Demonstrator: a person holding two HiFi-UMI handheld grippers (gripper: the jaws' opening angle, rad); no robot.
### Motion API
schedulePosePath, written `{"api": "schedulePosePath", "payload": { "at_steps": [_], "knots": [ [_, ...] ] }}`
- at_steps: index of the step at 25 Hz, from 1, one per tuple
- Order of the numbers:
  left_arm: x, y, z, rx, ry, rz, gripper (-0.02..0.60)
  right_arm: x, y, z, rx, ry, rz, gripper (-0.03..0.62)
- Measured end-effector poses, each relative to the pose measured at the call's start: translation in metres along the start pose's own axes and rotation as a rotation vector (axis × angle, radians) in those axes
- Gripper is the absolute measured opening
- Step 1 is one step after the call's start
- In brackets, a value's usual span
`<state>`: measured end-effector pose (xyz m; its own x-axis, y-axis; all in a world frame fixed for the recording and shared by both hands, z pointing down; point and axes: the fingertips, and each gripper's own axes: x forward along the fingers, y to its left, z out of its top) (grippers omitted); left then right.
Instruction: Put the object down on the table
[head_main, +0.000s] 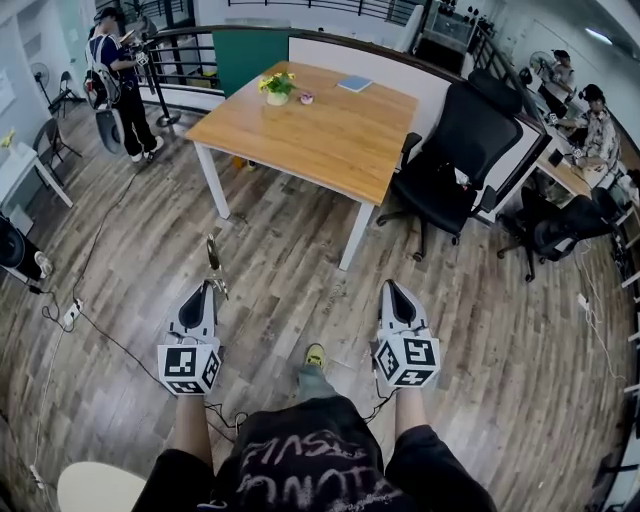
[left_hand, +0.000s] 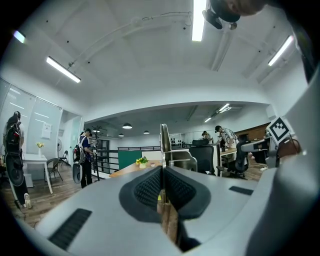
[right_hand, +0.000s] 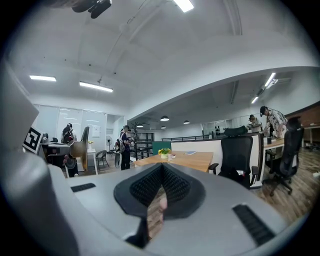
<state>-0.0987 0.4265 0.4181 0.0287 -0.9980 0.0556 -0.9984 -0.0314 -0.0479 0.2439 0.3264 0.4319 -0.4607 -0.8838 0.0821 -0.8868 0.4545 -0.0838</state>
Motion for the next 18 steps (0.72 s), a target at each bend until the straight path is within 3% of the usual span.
{"api": "schedulePosePath", "payload": {
  "at_steps": [18],
  "knots": [
    [0.212, 0.03, 0.018, 0.023, 0.02, 0.023, 0.015, 0.209, -0.079, 0.022, 0.025, -0.022, 0.005, 0.005]
  ]
}}
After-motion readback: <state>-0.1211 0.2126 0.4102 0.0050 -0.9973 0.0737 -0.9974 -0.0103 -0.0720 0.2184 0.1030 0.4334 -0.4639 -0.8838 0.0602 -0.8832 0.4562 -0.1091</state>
